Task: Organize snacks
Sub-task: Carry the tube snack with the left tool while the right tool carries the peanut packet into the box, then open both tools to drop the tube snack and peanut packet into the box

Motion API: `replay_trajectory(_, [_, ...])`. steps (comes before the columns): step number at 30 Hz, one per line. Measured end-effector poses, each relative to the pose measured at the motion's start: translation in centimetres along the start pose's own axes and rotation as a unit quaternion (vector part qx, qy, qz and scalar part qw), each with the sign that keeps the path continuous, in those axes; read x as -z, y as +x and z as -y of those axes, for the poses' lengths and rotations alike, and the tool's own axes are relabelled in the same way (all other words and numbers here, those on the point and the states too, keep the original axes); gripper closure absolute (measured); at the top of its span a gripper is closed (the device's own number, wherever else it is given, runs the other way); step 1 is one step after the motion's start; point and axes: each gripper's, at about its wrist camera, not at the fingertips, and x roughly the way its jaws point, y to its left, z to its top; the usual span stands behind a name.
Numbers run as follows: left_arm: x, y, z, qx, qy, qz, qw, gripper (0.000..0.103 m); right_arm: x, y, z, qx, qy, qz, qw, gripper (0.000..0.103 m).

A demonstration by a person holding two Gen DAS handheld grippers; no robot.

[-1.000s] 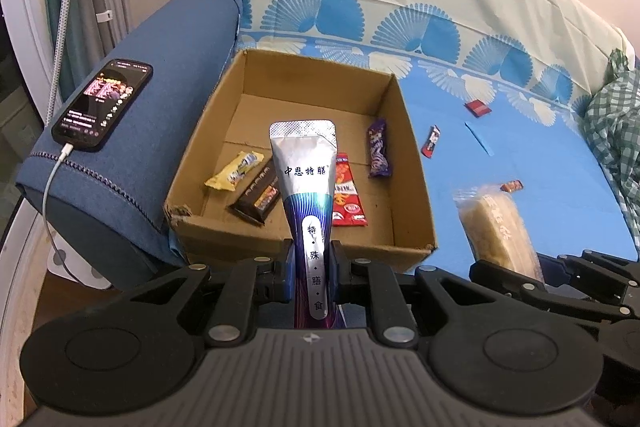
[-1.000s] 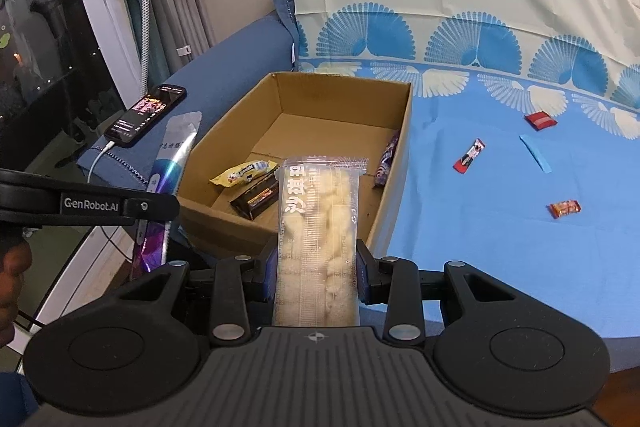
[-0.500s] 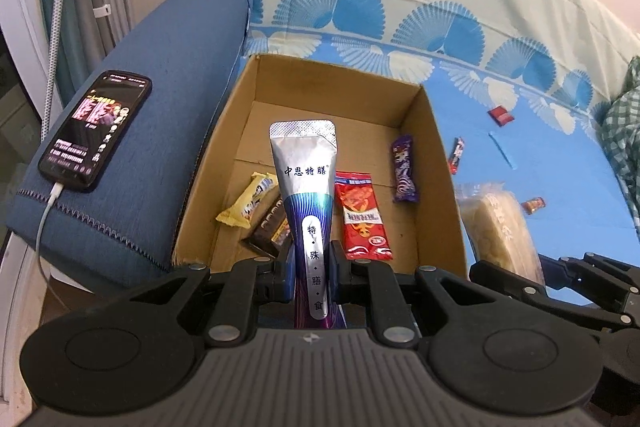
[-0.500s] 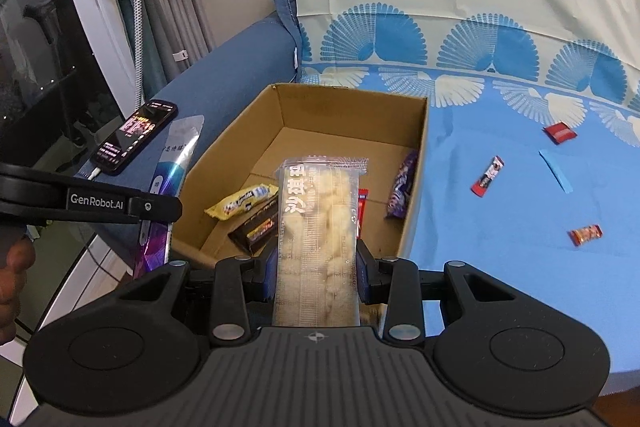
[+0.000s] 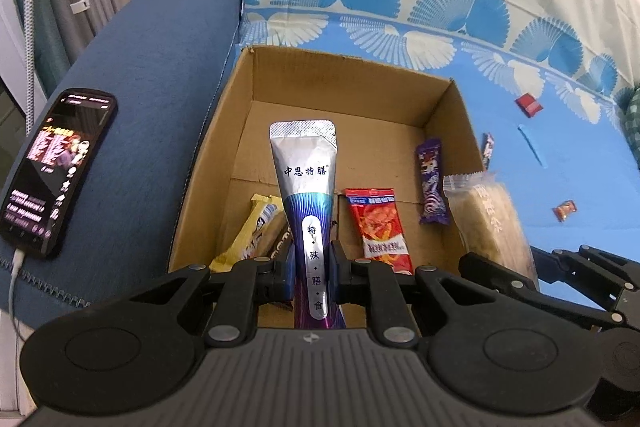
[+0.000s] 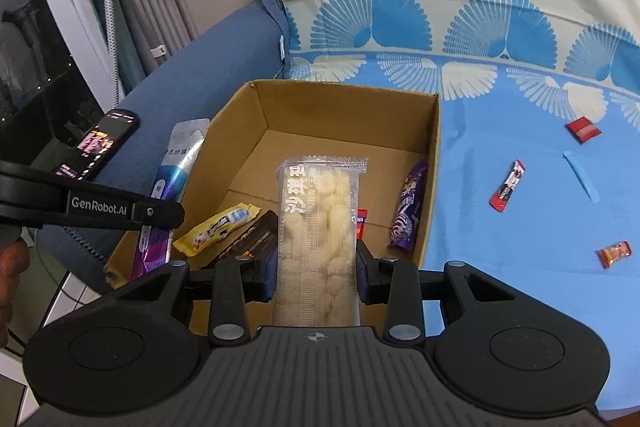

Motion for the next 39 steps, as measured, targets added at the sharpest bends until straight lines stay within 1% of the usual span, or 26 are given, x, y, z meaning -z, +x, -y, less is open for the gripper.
replay_trajectory(6, [-1.2,2.9,0.0,-0.007,0.006,-0.016,0.9998,0.085,-0.9,3.0,0.8,0.0,0.005,-0.015,1.0,0.065])
replay_trajectory(14, [-2.2,6.0,0.0,-0.014,0.014,-0.036,0.9992,0.085,-0.9,6.4,1.8,0.001,0.009,-0.037,0.999,0.065])
replay_trajectory(18, [-2.4,7.3,-0.1,-0.019,0.015,-0.044,0.9987,0.085,-0.9,7.4,2.0,0.002,0.011,-0.045,0.999,0.065])
replay_trajectory(27, [-2.3,8.7,-0.1,-0.026,0.02,-0.054,0.998,0.085,-0.9,8.7,2.7,0.003,0.015,-0.052,0.999,0.065])
replay_trajectory(29, [-2.4,8.9,-0.1,-0.029,0.022,-0.053,0.9979,0.083,-0.9,8.9,2.8,0.003,0.017,-0.053,0.998,0.065])
replay_trajectory(31, [-2.3,8.7,0.1,-0.04,0.027,-0.042,0.998,0.074,-1.0,9.0,2.9,0.001,0.022,-0.051,0.998,0.062])
replay_trajectory(32, [-2.4,8.3,0.1,-0.049,0.032,-0.031,0.9978,0.05,-1.2,9.0,3.0,0.003,0.028,-0.046,0.999,0.058])
replay_trajectory(33, [-2.5,8.0,0.2,-0.056,0.035,-0.023,0.9976,0.014,-1.5,8.8,3.2,0.006,0.035,-0.041,0.999,0.043])
replay_trajectory(34, [-2.6,7.6,0.2,-0.064,0.034,-0.014,0.9973,0.004,-1.8,8.6,3.4,0.011,0.042,-0.035,0.998,0.032])
replay_trajectory(35, [-2.5,7.0,0.1,-0.08,0.03,0.001,0.9963,0.0,-2.1,8.3,3.5,0.013,0.05,-0.028,0.998,0.03])
replay_trajectory(36, [-2.4,6.3,-0.1,-0.086,0.027,0.013,0.9958,0.0,-2.2,7.9,3.7,0.015,0.055,-0.021,0.998,0.026])
replay_trajectory(37, [-2.3,5.9,-0.2,-0.085,0.029,0.013,0.9959,0.0,-2.4,7.4,3.8,0.016,0.058,-0.017,0.998,0.022])
replay_trajectory(39, [-1.8,5.2,-0.5,-0.083,0.027,0.0,0.9962,0.0,-2.2,6.1,3.8,0.018,0.059,-0.016,0.998,0.017])
